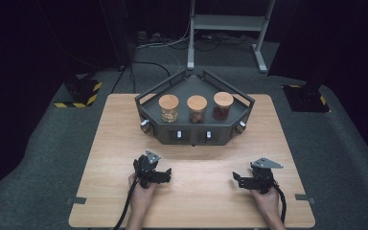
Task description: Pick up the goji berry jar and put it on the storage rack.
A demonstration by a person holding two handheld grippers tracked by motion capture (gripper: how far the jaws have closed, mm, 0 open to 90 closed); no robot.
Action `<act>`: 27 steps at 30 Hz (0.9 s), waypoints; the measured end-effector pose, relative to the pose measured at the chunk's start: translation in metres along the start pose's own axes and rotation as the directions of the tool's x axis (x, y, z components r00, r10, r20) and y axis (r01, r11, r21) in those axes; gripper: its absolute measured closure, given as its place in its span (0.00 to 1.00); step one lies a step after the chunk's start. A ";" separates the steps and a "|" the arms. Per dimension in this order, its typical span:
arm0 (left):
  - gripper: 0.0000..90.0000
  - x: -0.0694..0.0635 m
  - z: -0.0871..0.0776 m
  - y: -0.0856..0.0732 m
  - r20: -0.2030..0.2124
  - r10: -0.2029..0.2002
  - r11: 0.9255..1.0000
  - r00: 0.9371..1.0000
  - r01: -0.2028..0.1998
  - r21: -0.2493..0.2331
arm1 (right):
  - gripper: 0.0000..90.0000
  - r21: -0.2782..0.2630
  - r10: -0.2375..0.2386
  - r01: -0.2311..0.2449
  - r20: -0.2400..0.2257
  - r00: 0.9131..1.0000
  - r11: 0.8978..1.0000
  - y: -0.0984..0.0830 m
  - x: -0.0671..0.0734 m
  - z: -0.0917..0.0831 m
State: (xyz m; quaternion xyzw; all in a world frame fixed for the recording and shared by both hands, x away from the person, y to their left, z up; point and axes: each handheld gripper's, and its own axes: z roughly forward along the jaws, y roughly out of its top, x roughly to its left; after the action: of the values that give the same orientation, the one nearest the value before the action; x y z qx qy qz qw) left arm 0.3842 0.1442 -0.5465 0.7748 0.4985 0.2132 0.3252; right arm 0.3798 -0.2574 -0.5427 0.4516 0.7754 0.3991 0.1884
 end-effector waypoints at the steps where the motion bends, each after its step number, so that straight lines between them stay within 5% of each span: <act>1: 0.03 0.000 0.000 0.000 0.000 0.000 1.000 1.000 0.000 0.000 | 0.10 0.003 0.001 -0.001 0.002 1.000 1.000 0.000 0.000 0.000; 6: 0.03 0.000 0.000 0.000 0.000 -0.001 1.000 1.000 0.001 -0.001 | 0.09 0.054 -0.021 0.019 0.035 0.999 0.998 0.002 0.002 0.005; 8: 0.03 0.000 0.000 0.000 0.000 0.000 1.000 1.000 0.000 0.001 | 0.08 0.101 -0.064 0.058 0.062 0.996 0.993 0.004 0.005 0.011; 27: 0.03 0.000 0.000 0.000 -0.001 -0.001 1.000 1.000 0.001 -0.001 | 0.07 0.101 -0.062 0.056 0.057 0.996 0.993 0.005 0.005 0.011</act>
State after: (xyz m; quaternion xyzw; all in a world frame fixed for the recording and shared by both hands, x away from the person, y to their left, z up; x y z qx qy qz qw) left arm 0.3841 0.1441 -0.5465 0.7744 0.4989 0.2135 0.3253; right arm 0.3875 -0.2468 -0.5455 0.4491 0.8012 0.3407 0.2006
